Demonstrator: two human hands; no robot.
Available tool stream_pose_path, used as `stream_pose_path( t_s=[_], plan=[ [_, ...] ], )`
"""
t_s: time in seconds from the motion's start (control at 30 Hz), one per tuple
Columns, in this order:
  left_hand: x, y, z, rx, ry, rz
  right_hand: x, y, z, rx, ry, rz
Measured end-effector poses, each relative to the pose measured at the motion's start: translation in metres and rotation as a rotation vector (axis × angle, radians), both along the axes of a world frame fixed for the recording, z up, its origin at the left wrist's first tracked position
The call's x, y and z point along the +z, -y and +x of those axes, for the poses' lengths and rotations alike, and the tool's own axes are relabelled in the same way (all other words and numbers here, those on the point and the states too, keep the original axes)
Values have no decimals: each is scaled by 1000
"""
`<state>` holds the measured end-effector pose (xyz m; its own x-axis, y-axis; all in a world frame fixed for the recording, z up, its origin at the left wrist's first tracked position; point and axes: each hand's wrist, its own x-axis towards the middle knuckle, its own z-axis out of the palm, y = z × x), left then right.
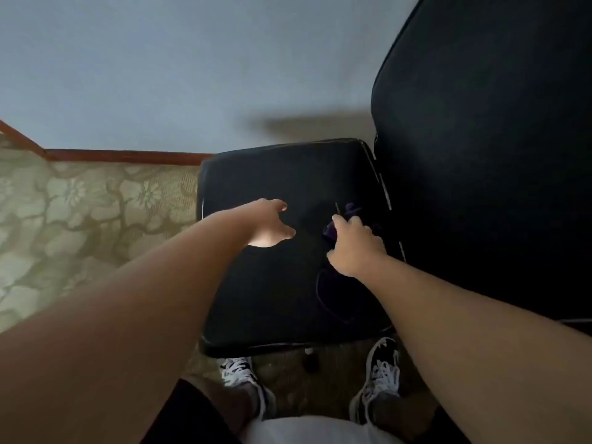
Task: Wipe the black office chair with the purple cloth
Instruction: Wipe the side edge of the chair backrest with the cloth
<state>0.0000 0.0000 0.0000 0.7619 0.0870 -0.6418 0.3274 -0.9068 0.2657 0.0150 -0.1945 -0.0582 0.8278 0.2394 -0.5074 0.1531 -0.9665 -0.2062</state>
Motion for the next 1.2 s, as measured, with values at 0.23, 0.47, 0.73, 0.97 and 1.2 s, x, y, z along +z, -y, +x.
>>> stream_pose_path(
  t_s=[0.23, 0.47, 0.73, 0.97, 1.2],
  plan=[
    [-49, 5, -56, -1, 58, 47, -53, 29, -47, -102, 49, -61],
    [-37, 36, -124, -60, 103, 75, -32, 52, -93, -178, 32, 275],
    [45, 67, -146, -116, 287, 84, 82, 57, -110, -221, 173, 662],
    [93, 82, -150, -96, 399, -27, 184, 66, -115, -237, 116, 1011],
    [142, 110, -162, 216, 527, -439, 244, 87, -120, -402, -92, 1377]
  ],
)
